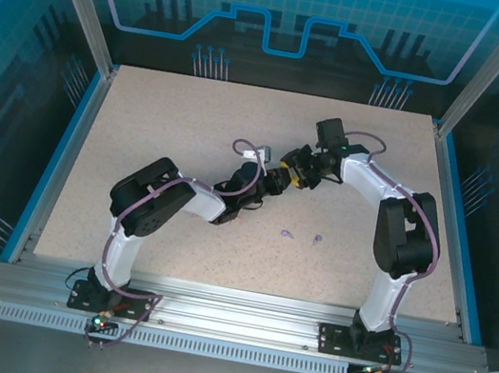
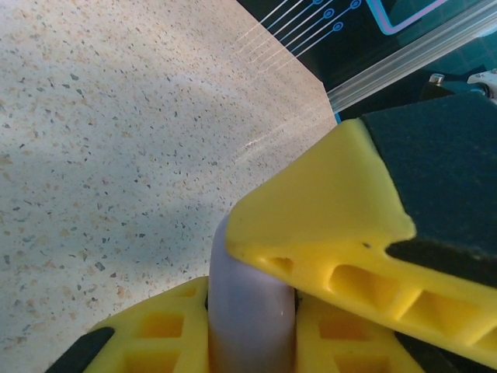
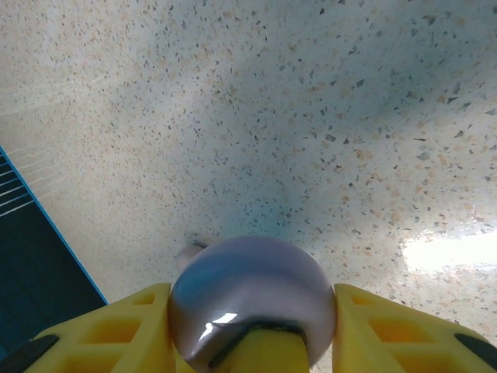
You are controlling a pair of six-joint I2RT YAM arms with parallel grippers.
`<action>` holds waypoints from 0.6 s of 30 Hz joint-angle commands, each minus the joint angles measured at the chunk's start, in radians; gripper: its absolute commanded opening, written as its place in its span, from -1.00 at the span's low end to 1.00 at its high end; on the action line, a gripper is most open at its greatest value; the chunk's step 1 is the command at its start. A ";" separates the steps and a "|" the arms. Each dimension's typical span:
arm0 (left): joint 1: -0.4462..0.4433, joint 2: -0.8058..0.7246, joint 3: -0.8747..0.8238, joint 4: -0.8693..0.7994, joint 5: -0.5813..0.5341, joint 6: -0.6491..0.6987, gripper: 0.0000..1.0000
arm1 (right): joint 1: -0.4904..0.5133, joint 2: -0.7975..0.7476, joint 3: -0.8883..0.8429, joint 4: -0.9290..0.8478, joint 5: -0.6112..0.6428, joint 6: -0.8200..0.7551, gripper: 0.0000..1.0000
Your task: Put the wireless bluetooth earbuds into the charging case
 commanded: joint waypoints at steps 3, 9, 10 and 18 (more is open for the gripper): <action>-0.003 0.010 0.000 0.007 -0.016 -0.026 -1.00 | 0.002 -0.018 0.018 -0.001 -0.021 0.010 0.06; -0.005 -0.038 -0.033 -0.066 0.028 -0.069 -1.00 | -0.065 -0.021 0.131 -0.012 0.013 -0.007 0.48; -0.003 -0.053 -0.045 -0.076 0.037 -0.068 -1.00 | -0.077 -0.026 0.144 -0.015 0.017 -0.020 0.50; 0.072 -0.253 -0.104 -0.284 0.325 0.047 -1.00 | -0.149 -0.175 -0.085 0.177 -0.031 -0.281 0.56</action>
